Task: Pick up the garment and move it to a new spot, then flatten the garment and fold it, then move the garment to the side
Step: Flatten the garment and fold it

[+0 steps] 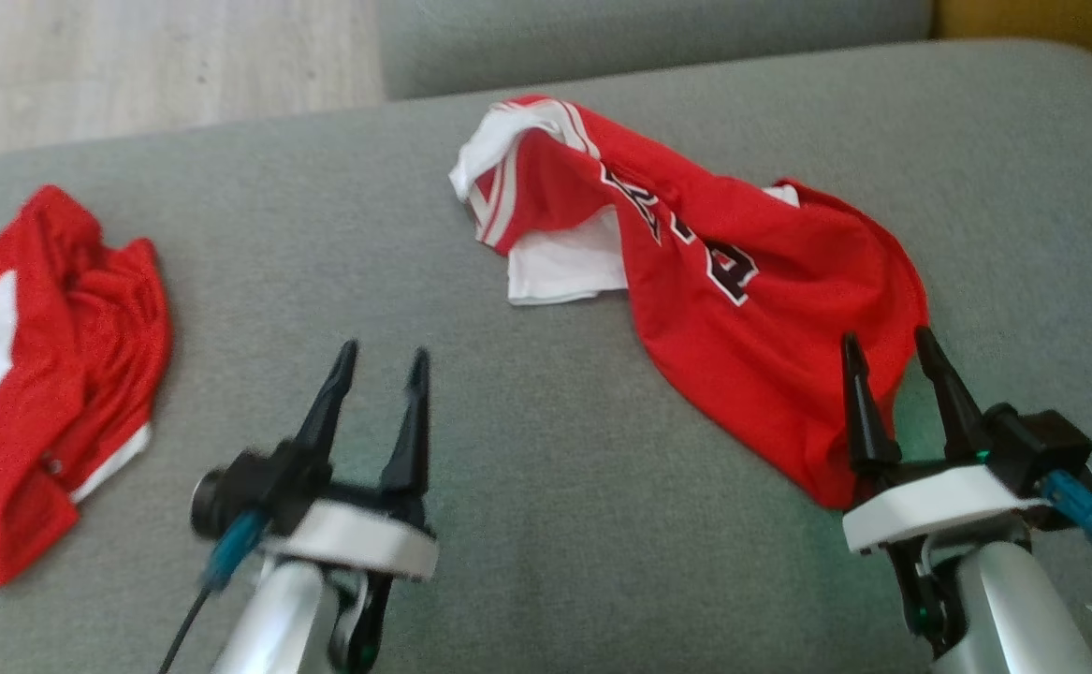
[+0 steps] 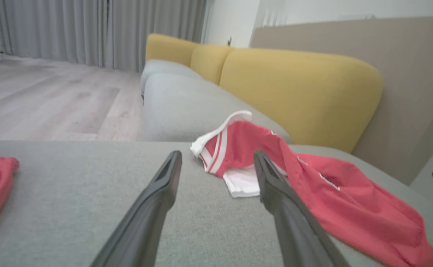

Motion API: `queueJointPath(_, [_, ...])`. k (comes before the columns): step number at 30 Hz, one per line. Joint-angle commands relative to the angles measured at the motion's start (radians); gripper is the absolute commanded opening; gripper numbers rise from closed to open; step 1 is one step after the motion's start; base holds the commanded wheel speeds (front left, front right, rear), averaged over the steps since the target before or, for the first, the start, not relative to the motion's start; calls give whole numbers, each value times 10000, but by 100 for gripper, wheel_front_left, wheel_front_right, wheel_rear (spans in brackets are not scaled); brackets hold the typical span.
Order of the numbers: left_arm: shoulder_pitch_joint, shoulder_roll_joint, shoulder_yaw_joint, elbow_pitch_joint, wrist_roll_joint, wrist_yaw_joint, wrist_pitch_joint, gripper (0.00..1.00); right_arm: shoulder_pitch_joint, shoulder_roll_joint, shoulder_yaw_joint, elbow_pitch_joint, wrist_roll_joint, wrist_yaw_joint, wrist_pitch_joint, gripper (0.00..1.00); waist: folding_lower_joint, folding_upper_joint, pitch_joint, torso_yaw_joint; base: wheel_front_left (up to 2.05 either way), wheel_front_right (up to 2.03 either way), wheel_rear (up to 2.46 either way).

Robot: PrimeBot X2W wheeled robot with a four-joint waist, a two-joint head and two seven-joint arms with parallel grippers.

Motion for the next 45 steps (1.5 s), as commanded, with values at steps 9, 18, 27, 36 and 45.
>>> queueJointPath(9, [-3297, 18, -533, 2280, -99, 396, 1992, 100, -787, 13, 619, -552, 351, -7, -225, 100, 0, -1, 1094, -956, 0, 0, 0])
queueJointPath(18, [-5065, 36, -867, 4617, -170, 681, 3243, 100, -1270, 14, 1054, -474, 597, -7, -465, 100, 0, -1, 1627, -1769, 0, 0, 0])
queueJointPath(27, [-5651, 66, -1053, 6047, -119, 737, 3276, 75, -1369, 14, 1108, -420, 646, -7, -603, 100, 0, -1, 1720, -1946, 0, 0, 0])
queueJointPath(36, [-5792, 37, -1172, 6483, -464, 415, 2754, 0, -1407, 14, 886, -457, 546, -7, -638, 100, 0, -1, 1577, -1673, 0, 0, 0])
queueJointPath(45, [-5353, 45, -849, 6219, -1014, 463, 1001, 0, -1219, 14, 582, -389, 274, -7, -489, 100, 0, -1, 921, -847, 0, 0, 0])
